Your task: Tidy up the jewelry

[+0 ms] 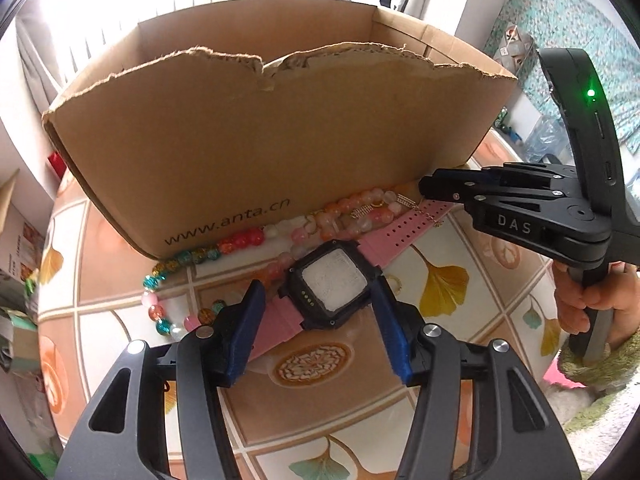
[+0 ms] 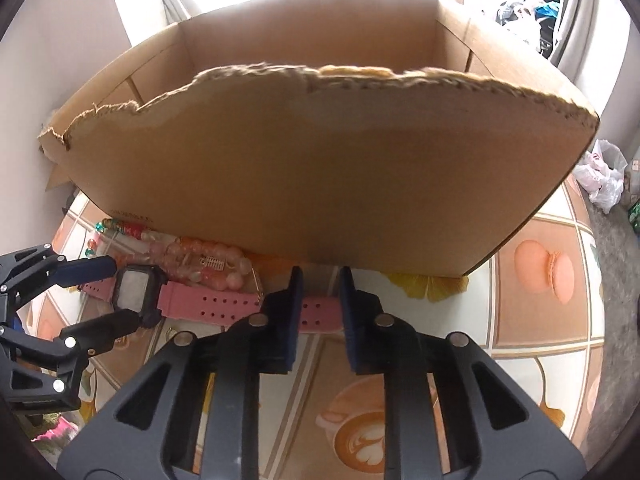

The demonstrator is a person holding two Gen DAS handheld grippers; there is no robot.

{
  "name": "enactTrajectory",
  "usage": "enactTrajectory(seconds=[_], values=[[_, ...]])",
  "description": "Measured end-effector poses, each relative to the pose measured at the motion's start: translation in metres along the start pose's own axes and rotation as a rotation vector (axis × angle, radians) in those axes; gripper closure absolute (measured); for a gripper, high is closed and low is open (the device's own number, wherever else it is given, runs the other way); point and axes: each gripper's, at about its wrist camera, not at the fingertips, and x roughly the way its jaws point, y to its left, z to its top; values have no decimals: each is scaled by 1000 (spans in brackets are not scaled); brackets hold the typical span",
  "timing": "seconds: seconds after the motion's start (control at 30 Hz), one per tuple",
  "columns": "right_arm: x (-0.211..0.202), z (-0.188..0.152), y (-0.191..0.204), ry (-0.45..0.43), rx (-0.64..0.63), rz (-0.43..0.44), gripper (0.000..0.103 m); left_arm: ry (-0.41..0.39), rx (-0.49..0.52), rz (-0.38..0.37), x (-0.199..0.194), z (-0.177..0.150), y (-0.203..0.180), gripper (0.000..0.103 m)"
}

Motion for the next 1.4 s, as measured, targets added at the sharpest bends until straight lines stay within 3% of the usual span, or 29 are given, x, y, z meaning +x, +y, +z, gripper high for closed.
enactTrajectory(seconds=[0.5,0.67,0.83,0.93,1.07,1.17,1.2,1.4], values=[[-12,1,-5,55,12,14,88,5,1,-69,-19,-36,-27,50],[-39,6,-23,-8,90,90,87,-7,13,-55,-27,-48,-33,50],[-40,11,-12,15,76,170,72,-37,-18,-33,-33,-56,-28,50],[-30,12,4,33,9,141,67,-45,-41,-15,-32,-57,-23,50],[-9,3,21,86,-61,73,67,-35,-66,-9,-30,-58,-16,50],[-6,2,24,100,-108,24,83,-29,-77,-5,-29,-60,-12,50],[-6,3,24,111,-107,30,102,-28,-80,-4,-29,-60,-10,50],[-31,20,2,69,-18,71,102,-31,-92,-11,-32,-62,-3,50]])
